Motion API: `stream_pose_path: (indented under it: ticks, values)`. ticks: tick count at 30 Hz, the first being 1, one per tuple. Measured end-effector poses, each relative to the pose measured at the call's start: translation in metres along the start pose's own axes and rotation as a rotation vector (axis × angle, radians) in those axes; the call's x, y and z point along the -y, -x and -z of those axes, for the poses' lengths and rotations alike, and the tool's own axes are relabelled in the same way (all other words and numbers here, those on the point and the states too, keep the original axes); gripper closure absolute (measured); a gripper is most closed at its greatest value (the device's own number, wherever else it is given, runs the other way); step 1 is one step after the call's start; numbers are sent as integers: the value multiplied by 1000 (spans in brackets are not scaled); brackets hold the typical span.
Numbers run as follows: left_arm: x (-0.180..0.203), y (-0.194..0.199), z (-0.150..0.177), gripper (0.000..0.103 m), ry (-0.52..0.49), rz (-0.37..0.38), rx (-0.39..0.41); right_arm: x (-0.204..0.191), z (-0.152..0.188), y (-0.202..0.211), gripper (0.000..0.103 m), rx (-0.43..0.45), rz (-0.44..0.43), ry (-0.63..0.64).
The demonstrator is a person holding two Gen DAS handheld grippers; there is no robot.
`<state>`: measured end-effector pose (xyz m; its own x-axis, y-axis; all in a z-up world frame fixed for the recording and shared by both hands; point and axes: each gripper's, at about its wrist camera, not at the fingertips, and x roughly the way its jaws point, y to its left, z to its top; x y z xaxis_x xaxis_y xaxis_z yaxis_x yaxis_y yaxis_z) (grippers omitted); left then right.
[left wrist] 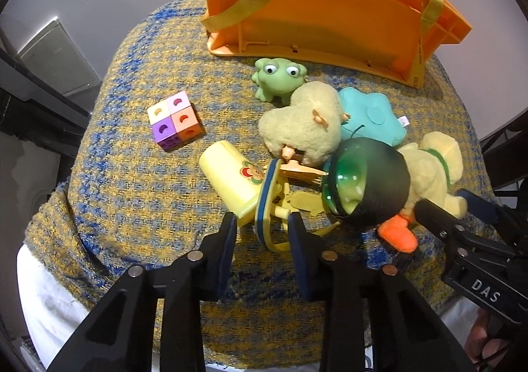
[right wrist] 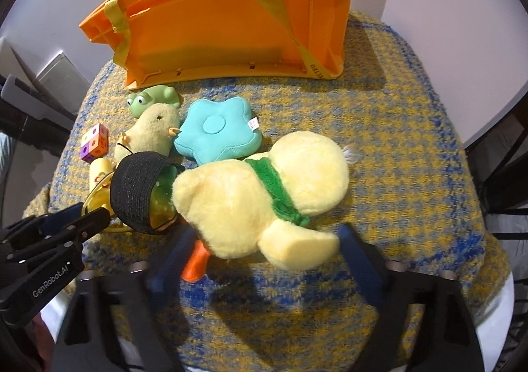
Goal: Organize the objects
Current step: 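Grasp the yellow ring toy with the left tool while the right tool reaches toward the yellow duck plush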
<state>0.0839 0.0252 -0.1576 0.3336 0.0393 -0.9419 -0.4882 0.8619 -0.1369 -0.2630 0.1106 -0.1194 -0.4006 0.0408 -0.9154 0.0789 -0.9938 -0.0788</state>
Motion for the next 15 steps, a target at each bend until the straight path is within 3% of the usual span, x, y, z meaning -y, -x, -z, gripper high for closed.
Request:
stream_pose_path:
  ticks: [1, 6, 11, 12, 13, 15]
  values:
    - [1, 1, 0, 89, -7, 7, -2, -1, 0, 0, 39, 4, -10, 1]
    - [0, 7, 1, 90, -14, 33, 6, -8, 5, 7, 79, 15, -54, 17]
    - [0, 17, 2, 93, -25, 54, 21, -8, 7, 12, 85, 25, -55, 1]
    - [1, 21, 3, 93, -29, 56, 27, -8, 7, 15, 89, 30, -55, 2]
    - [1, 23, 3, 93, -32, 58, 30, -8, 7, 17, 102, 32, -56, 0]
    - [3, 27, 2, 93, -40, 62, 37, -11, 8, 24, 102, 43, -53, -7]
